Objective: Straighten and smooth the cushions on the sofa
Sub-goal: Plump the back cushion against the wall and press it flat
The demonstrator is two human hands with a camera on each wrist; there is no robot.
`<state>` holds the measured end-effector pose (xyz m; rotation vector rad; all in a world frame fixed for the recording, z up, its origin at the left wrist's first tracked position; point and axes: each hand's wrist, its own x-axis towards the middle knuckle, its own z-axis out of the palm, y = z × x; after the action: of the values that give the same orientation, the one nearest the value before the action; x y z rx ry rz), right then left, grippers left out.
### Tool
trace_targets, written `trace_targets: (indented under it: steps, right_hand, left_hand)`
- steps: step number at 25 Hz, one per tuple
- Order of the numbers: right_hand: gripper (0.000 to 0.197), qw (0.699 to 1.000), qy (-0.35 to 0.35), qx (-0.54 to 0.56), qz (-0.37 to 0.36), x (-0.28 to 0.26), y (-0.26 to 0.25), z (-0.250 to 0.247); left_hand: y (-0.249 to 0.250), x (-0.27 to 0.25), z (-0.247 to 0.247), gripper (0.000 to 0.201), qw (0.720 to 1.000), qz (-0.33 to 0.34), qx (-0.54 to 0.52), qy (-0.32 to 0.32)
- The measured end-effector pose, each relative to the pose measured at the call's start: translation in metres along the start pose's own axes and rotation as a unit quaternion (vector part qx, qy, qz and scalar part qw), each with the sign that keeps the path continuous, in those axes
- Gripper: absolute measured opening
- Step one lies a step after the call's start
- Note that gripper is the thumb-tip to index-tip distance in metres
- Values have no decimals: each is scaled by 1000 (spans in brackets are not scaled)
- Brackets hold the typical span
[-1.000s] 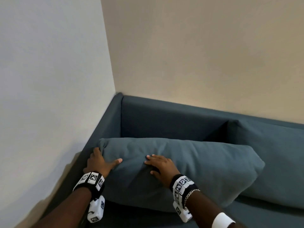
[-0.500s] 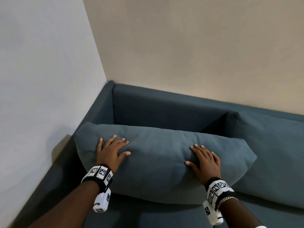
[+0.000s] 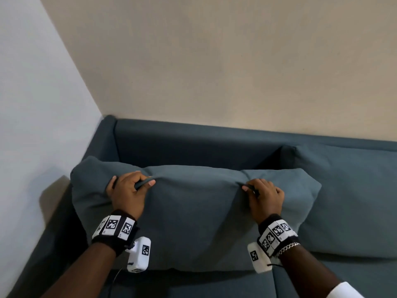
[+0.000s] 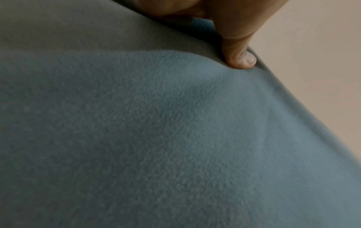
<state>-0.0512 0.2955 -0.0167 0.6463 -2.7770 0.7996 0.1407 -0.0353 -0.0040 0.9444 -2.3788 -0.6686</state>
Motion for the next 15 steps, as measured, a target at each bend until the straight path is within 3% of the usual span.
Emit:
trace_targets:
  steps: [3,6,7,9,12,15]
  right_hand:
    - [10,1000,-2,-11,-6,48,-15,0]
    - [6,998,-59,-34,-17,103,-31,24]
    - [7,996,-81,-39,2,122,-36,37]
    - [10,992,-111,-43,51,149,-47,66]
    - [29,991,-130,-18,29,138,-69,113]
    - [51,982,-128,-34,-132,84,-94,163]
  left_hand:
    - [1,57,9,26,1000,17,-18,-2]
    - [-15,115,25,23,998,-10,-13,-53]
    - [-20,135,34,22,996,-28,-11,-80]
    - [-29,164,55,38,991,-25,29,-124]
    - [-28,157,91,62,985,67,83,-136]
    - [-17,92,130,70,950,198,163,-177]
